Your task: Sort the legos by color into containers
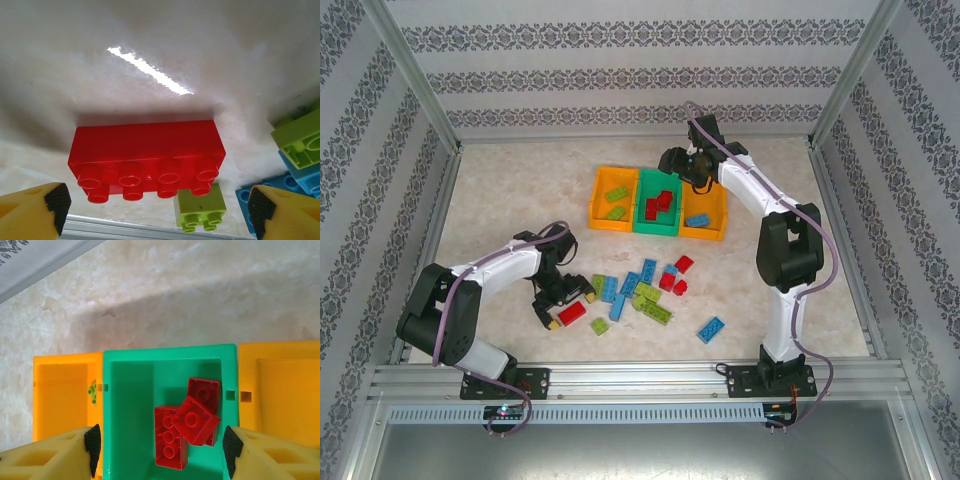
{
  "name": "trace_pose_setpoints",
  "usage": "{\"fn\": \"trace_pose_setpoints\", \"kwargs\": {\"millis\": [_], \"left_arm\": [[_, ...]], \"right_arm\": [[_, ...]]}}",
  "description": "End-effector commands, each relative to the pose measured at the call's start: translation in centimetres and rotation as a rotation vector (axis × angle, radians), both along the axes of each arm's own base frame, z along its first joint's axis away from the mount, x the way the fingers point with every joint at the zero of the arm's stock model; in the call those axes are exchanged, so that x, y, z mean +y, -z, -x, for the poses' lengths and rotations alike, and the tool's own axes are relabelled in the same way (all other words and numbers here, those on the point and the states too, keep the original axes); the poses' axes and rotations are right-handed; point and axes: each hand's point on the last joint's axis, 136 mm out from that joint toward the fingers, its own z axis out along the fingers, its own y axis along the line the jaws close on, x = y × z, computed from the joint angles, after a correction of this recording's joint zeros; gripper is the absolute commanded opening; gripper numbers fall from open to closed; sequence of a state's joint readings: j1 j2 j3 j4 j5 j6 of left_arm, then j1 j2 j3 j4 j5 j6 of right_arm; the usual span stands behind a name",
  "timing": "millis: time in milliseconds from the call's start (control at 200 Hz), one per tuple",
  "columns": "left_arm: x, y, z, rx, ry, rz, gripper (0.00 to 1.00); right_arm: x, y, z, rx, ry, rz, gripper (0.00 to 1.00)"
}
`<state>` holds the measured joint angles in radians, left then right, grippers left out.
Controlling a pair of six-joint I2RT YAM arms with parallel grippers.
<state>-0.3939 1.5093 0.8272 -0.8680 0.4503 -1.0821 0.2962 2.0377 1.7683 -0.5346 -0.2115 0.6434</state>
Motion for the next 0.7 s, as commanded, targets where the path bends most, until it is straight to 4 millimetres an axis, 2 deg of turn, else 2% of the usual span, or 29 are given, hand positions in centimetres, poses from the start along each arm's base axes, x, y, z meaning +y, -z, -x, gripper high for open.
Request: {"fn": "trace_pose_setpoints", "kwargs": {"millis": [0,260,570,694], "left_arm": [[0.1,0.3,0.0,-0.009,0.006,-0.022,0.93],[0.7,1.5,0.2,-0.013,0.010,-0.054,0.87],[1.2,2.3,-1.6,-0.068,0.026,-0.103,0.76],[1.7,2.3,-1.5,-0.072,0.045,-0.130,0.73]], "right_arm": [[-0.5,-0.7,-0.4,-0.011,-0.006,-0.001,0.69],[-0.6,-0.7,0.2,-0.004,0.007,-0.002,0.69],[-0.4,-0.8,0.3,0.002,0.002,0.001,0.68],[-0.6,-0.6,0.6,0.007,0.004,0.011,0.69]]}}
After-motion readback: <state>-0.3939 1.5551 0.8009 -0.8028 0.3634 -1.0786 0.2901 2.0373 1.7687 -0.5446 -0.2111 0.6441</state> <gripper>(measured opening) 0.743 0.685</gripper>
